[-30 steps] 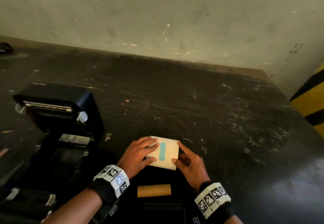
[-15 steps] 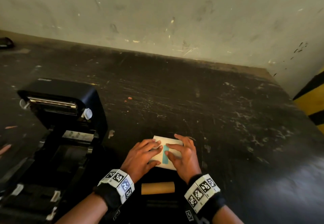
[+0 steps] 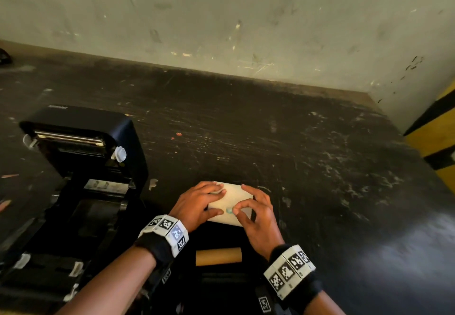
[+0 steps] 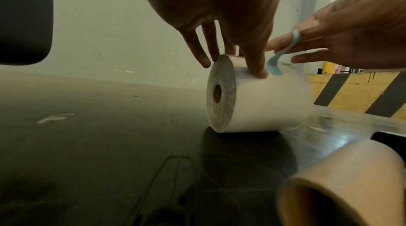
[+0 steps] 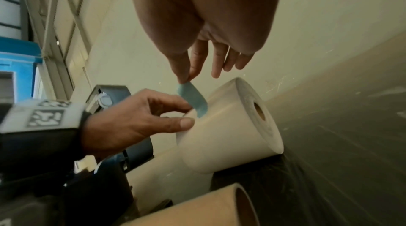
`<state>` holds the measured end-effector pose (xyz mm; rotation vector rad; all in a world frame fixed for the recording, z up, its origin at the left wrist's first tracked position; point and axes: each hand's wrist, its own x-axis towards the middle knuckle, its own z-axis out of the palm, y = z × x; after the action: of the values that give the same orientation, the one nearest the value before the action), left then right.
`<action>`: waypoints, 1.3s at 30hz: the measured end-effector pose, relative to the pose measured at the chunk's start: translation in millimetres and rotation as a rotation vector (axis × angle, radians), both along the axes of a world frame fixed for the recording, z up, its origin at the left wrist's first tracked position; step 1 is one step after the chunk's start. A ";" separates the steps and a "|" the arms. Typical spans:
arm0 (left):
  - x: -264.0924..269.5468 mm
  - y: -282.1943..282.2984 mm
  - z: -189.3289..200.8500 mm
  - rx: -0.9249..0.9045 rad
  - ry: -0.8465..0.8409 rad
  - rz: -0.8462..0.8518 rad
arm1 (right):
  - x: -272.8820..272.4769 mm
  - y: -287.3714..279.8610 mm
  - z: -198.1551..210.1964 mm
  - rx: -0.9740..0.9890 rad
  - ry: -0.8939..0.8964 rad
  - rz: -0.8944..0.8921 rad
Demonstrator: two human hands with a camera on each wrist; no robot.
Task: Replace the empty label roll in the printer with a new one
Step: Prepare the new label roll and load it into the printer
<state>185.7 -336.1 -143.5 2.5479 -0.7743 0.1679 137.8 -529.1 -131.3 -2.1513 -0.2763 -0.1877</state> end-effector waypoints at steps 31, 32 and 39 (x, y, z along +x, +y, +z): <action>3.4 -1.5 9.2 0.051 0.084 0.021 | -81.8 -111.2 -30.7 -0.397 0.569 -0.080; 2.7 -1.4 8.8 0.050 0.085 0.023 | -81.6 -108.4 -28.3 -0.382 0.555 -0.083; -1.0 -2.2 10.2 0.074 0.094 0.033 | -81.6 -80.6 -23.3 -0.320 0.349 -0.079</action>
<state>184.7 -338.3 -133.3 2.6188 -0.7154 0.0303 56.2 -609.7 -154.6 -2.4650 -0.0182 0.2012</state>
